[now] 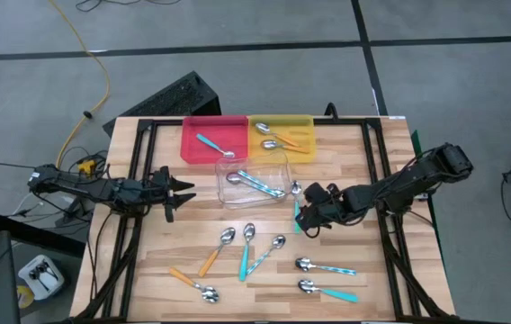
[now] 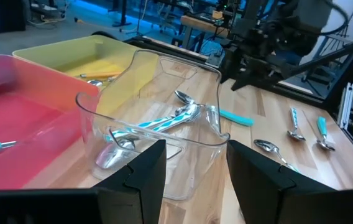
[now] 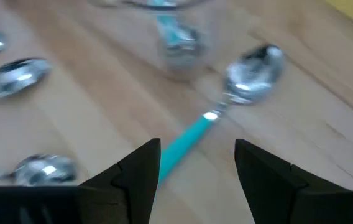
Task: Sort silverware by color (type)
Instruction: Put the light green spoon into the red bin
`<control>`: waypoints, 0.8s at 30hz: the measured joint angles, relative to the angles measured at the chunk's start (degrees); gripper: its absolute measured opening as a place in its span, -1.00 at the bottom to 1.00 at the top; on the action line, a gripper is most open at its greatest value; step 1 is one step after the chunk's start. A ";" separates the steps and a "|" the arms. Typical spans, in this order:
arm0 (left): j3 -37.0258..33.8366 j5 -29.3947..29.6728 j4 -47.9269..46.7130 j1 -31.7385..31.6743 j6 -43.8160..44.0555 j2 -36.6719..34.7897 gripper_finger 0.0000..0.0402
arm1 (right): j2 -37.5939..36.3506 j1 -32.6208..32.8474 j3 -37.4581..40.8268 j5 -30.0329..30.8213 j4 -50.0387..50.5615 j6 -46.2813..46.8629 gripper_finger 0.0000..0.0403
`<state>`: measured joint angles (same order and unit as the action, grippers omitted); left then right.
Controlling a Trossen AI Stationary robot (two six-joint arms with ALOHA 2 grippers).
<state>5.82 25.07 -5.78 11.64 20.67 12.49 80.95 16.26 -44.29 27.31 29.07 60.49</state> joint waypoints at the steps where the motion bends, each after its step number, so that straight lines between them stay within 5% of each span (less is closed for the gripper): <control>1: 0.00 0.16 0.00 0.00 0.02 0.00 -0.24 | 0.18 -0.44 0.00 0.00 1.05 1.52 0.11; 24: 0.00 1.25 -0.06 0.00 2.66 0.70 -0.24 | 16.94 -0.97 -3.04 -0.27 -6.76 5.74 -0.06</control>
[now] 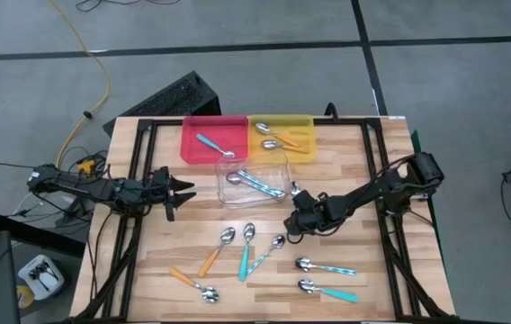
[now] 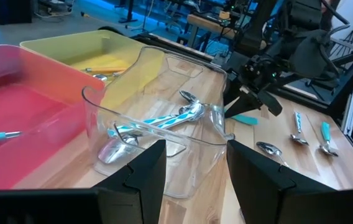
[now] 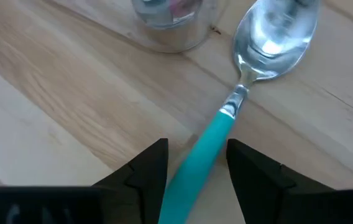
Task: Sort silverware by color (type)
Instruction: Put the light green spoon into the red bin
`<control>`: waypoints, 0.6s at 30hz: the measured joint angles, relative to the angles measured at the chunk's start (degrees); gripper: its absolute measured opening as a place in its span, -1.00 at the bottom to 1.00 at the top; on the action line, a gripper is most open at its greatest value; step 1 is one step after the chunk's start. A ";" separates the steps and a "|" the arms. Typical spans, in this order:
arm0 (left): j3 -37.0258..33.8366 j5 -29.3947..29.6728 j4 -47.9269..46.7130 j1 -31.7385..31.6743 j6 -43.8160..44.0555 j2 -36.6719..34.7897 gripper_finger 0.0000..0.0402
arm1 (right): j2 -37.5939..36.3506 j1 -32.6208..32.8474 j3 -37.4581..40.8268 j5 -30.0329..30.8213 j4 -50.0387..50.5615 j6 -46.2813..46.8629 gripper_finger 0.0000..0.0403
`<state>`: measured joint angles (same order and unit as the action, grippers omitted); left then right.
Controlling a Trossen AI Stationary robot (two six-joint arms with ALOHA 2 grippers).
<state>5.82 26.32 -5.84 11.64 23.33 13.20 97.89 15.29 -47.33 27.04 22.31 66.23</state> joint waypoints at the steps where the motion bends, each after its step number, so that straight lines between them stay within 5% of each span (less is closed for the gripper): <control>1: 0.00 0.38 0.16 0.00 0.00 0.04 -0.24 | 0.35 0.00 0.00 -0.08 -0.13 0.25 -0.06; 6: 0.00 1.29 0.14 0.00 0.04 0.06 -0.24 | 0.96 0.60 -0.13 0.51 1.41 2.95 -0.17; 12: 0.00 1.36 0.12 0.02 0.04 0.06 -0.24 | 1.01 0.70 -0.13 0.78 3.91 7.56 -0.61; 18: 0.00 1.36 0.12 0.00 0.04 0.06 -0.24 | 1.03 1.03 -0.08 0.45 4.30 11.69 -0.64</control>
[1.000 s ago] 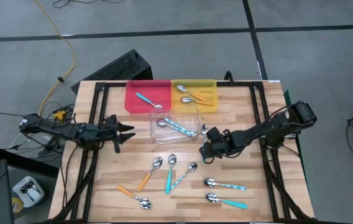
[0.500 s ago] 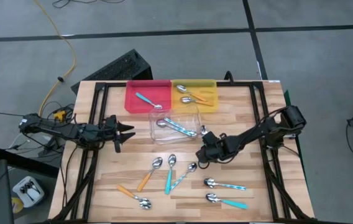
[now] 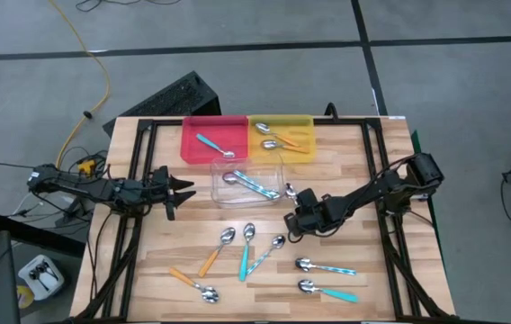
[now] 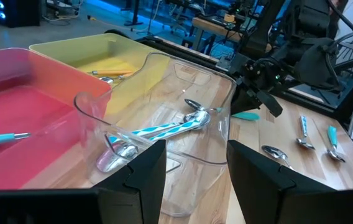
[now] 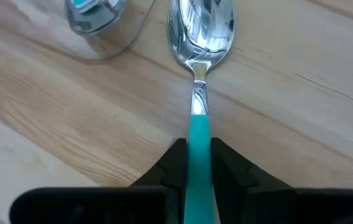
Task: Sort silverware by color (type)
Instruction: Put the light green spoon into the red bin
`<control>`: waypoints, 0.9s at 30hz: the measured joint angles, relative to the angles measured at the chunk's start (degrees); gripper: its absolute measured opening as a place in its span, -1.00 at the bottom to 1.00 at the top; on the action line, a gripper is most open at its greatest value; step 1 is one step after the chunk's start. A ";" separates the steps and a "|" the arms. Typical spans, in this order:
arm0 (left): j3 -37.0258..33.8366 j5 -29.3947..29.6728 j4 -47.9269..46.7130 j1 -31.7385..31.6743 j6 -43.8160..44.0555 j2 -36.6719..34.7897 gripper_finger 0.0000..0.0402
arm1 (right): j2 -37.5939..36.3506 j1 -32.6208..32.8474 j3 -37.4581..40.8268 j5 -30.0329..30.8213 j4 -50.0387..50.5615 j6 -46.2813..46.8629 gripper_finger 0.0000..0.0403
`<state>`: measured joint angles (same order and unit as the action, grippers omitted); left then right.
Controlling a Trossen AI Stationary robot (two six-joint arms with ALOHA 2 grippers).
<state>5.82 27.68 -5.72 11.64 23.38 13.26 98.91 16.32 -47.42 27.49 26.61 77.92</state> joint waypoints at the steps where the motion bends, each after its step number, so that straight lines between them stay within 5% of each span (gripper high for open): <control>1: 0.00 0.00 0.00 0.00 0.00 0.00 -0.24 | -0.02 0.12 0.00 0.04 0.02 0.66 -0.64; 18: 0.00 -0.02 -1.38 0.00 0.08 -0.01 -0.24 | -5.65 3.59 0.42 -0.78 14.97 16.71 -0.64; 27: 0.00 0.07 -1.40 0.02 -0.02 0.00 -0.24 | -12.93 3.99 0.26 7.17 17.90 15.73 -0.64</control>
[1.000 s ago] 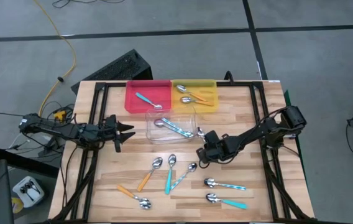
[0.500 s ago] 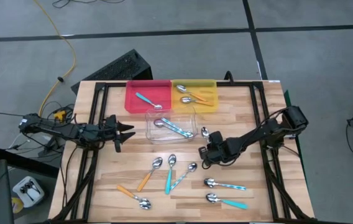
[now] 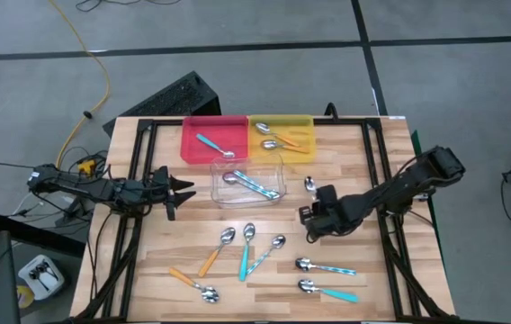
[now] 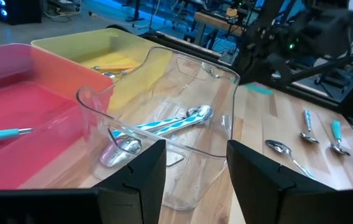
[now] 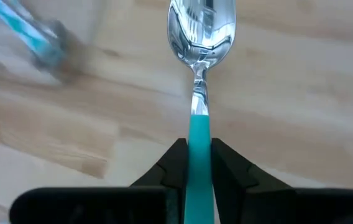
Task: Sort silverware by color (type)
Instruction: Put the light green spoon into the red bin
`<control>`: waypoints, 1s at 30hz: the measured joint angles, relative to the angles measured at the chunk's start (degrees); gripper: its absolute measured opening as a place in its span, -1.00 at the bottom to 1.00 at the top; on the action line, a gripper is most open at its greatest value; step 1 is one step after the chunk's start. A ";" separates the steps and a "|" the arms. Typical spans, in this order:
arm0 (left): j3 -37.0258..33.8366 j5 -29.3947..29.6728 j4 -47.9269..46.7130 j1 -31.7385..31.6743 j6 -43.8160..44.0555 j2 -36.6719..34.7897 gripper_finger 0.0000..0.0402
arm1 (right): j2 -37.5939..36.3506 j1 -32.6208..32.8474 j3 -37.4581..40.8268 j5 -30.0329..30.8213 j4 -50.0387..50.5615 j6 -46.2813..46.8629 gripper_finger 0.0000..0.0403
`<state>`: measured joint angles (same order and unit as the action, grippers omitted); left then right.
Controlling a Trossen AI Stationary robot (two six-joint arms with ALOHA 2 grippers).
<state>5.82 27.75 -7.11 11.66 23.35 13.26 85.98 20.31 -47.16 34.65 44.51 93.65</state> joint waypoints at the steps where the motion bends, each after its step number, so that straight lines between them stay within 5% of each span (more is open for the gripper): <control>1: 0.00 0.03 0.00 0.00 -0.03 0.00 -0.24 | -0.85 -0.15 0.00 1.20 -0.04 -0.64 -0.64; 10: 0.00 1.11 -0.02 -0.02 -0.13 0.00 -0.24 | -10.06 -2.93 0.00 14.26 -4.21 -14.15 -0.64; 16: 0.00 1.99 0.00 0.00 -0.17 0.00 -0.24 | -13.32 -8.95 -0.04 17.89 -25.06 -43.20 -0.64; 22: 0.00 3.02 -0.02 -0.01 -0.84 0.00 -0.24 | -12.01 -17.49 -0.22 7.50 -54.76 -76.53 -0.64; 30: 0.00 6.00 0.04 -0.02 -2.78 0.00 -0.24 | -6.82 -31.53 -0.80 -12.84 -74.91 -84.07 -0.64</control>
<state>5.82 33.75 -7.07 11.64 20.58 13.26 79.16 -11.22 -47.95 21.82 -30.40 9.58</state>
